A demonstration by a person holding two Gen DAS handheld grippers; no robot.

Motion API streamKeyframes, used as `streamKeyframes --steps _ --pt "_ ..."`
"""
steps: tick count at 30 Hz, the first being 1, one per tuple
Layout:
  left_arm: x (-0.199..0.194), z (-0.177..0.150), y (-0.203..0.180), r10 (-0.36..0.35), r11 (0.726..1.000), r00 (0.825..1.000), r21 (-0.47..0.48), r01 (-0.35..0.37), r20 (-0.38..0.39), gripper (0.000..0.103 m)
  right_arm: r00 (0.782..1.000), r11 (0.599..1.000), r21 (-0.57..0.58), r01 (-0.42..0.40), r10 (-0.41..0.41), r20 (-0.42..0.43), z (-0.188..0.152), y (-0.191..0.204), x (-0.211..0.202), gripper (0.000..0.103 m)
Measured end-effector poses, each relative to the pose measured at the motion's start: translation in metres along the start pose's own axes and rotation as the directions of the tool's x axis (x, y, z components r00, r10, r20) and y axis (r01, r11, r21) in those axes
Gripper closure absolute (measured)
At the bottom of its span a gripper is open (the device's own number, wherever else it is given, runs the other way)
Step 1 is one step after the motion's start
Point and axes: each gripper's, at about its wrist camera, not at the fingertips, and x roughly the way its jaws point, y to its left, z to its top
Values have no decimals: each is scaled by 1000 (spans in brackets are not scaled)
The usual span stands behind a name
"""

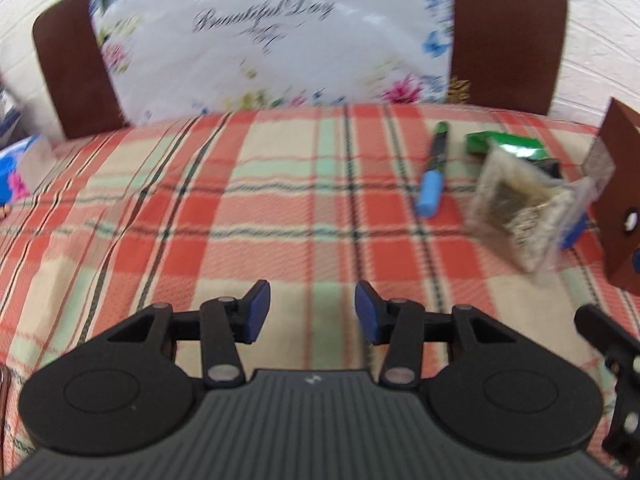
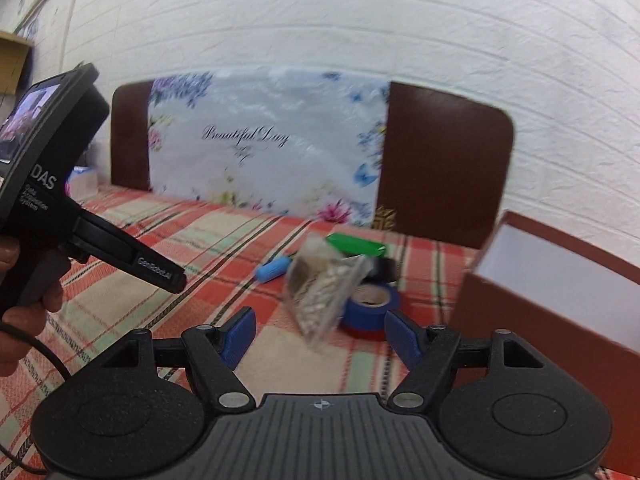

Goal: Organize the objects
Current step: 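Grasp the clear bag of cotton swabs with both grippers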

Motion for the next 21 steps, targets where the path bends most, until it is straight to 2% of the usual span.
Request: streamKeyframes --steps 4,9,10,11,13,14,15,16,19,21 --pt "8 -5 18 -10 999 1000 -47 9 -17 54 999 999 -39 23 -24 -20 9 10 30 36" --pt "8 -6 25 -20 998 1000 -64 19 -13 53 996 998 0 60 -60 -59 27 -5 74 37" --pt "8 -6 26 -21 998 1000 -66 20 -13 53 996 998 11 58 -57 -73 29 -8 81 49" --pt "9 -6 27 -23 997 1000 -68 22 -13 53 995 999 18 49 -48 -86 30 -9 85 68" --pt "9 -7 29 -22 997 1000 -72 21 -13 52 995 1000 12 12 -11 -103 29 -4 86 71" --pt "9 -7 30 -21 997 1000 -73 20 -14 52 995 1000 -18 8 -10 -95 28 2 82 74" --pt "9 -7 30 -19 997 1000 -74 18 -15 52 996 998 -60 -13 8 -90 25 12 77 81" --pt "8 -7 30 -17 997 1000 -74 16 -16 52 996 994 -102 -38 29 -88 23 22 71 82" --pt "3 -7 31 -20 997 1000 -77 20 -10 51 995 966 -242 -87 72 -69 11 52 51 81" --pt "-2 -7 33 -25 996 1000 -84 24 -4 49 992 942 -311 -122 104 -72 2 69 34 75"
